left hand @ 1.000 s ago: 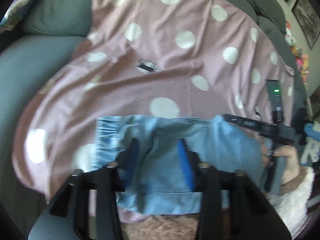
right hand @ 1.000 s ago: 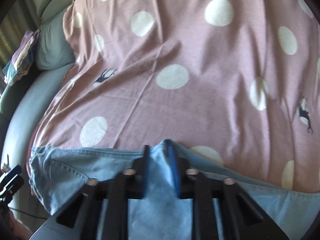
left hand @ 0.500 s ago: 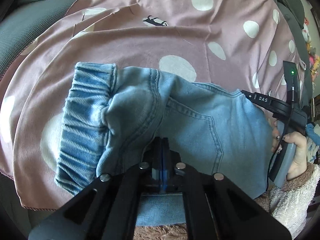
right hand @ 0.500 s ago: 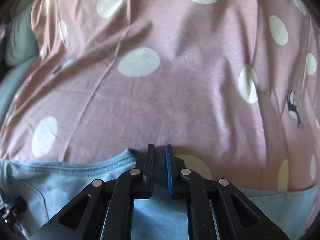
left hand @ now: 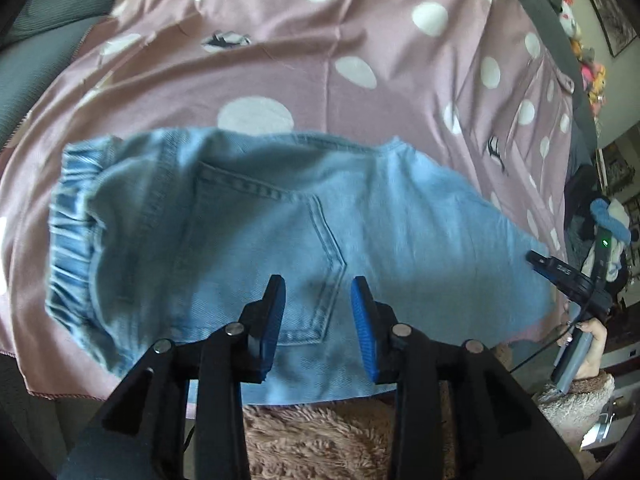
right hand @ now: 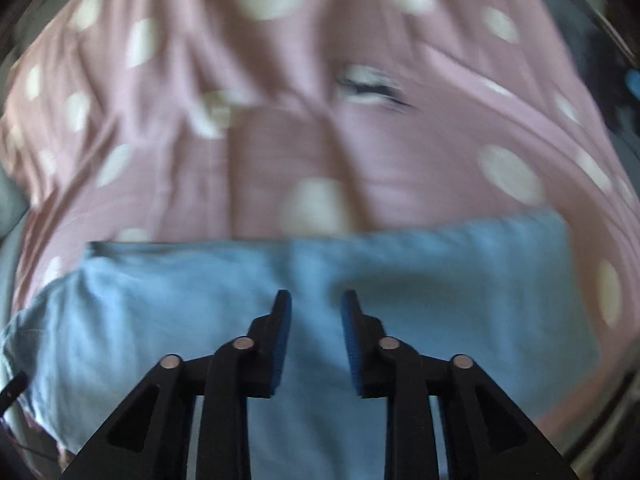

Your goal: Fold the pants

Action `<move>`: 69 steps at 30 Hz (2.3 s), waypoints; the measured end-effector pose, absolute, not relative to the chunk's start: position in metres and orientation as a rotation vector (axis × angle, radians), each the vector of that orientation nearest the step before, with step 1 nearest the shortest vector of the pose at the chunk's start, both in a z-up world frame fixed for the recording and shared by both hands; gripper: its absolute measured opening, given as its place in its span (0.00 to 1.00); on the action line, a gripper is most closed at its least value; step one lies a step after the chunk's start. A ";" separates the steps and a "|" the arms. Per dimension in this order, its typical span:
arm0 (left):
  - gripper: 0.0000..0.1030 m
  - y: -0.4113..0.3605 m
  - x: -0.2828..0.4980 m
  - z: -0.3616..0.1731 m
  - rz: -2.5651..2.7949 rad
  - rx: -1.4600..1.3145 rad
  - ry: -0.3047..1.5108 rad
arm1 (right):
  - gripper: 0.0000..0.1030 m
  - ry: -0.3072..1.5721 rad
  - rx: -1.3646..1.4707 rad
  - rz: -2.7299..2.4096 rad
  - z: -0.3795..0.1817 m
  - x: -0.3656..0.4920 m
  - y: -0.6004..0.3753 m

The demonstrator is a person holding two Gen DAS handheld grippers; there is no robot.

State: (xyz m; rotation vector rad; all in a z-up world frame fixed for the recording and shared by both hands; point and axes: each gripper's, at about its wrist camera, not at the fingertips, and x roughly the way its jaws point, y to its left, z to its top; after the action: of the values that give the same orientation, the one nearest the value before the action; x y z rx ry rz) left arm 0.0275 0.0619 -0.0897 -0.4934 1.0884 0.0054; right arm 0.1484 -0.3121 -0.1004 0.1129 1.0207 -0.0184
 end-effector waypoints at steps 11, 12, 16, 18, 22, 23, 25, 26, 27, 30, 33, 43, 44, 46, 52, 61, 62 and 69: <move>0.33 0.050 0.040 -0.109 -0.002 -0.483 1.134 | 0.42 0.959 0.418 -0.280 -0.111 0.093 -0.455; 0.33 0.050 0.040 -0.109 -0.001 -0.484 1.134 | 0.42 0.952 0.441 -0.284 -0.111 0.090 -0.458; 0.33 0.051 0.040 -0.110 -0.003 -0.485 1.131 | 0.41 0.936 0.483 -0.280 -0.115 0.091 -0.467; 0.33 0.050 0.040 -0.110 -0.003 -0.487 1.129 | 0.41 0.954 0.484 -0.305 -0.118 0.093 -0.473; 0.33 0.051 0.039 -0.111 -0.006 -0.491 1.127 | 0.41 0.965 0.571 -0.295 -0.127 0.085 -0.480; 0.33 0.051 0.039 -0.111 -0.005 -0.493 1.128 | 0.39 0.958 0.595 -0.275 -0.127 0.082 -0.481; 0.33 0.051 0.040 -0.111 -0.004 -0.495 1.129 | 0.36 0.951 0.597 -0.285 -0.126 0.080 -0.480; 0.33 0.051 0.040 -0.111 -0.003 -0.495 1.129 | 0.35 0.949 0.591 -0.289 -0.123 0.079 -0.480; 0.33 0.051 0.040 -0.111 -0.001 -0.495 1.128 | 0.35 0.938 0.590 -0.285 -0.120 0.079 -0.479; 0.33 0.051 0.040 -0.111 -0.002 -0.494 1.126 | 0.35 0.918 0.582 -0.287 -0.111 0.077 -0.479; 0.33 0.050 0.040 -0.111 -0.003 -0.495 1.126 | 0.35 0.907 0.590 -0.290 -0.107 0.073 -0.481; 0.33 0.051 0.040 -0.111 -0.003 -0.493 1.124 | 0.35 0.946 0.583 -0.310 -0.120 0.080 -0.477; 0.33 0.051 0.040 -0.111 -0.004 -0.492 1.125 | 0.35 0.941 0.589 -0.310 -0.121 0.080 -0.477; 0.33 0.051 0.041 -0.111 -0.002 -0.489 1.125 | 0.35 0.947 0.590 -0.314 -0.123 0.083 -0.477; 0.33 0.050 0.040 -0.111 0.000 -0.491 1.119 | 0.35 0.955 0.568 -0.326 -0.124 0.084 -0.475; 0.33 0.050 0.041 -0.111 0.001 -0.493 1.121 | 0.34 0.945 0.608 -0.338 -0.124 0.082 -0.478; 0.33 0.050 0.040 -0.111 -0.001 -0.495 1.121 | 0.32 0.945 0.599 -0.339 -0.124 0.084 -0.478; 0.33 0.051 0.039 -0.111 0.000 -0.502 1.123 | 0.09 0.874 0.544 -0.352 -0.108 0.080 -0.473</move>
State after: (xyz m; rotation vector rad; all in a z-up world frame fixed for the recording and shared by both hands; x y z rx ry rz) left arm 0.0394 0.0511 -0.1111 -0.5018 1.1228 -0.0002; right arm 0.0796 -0.4731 -0.1085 0.5440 0.8737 -0.3520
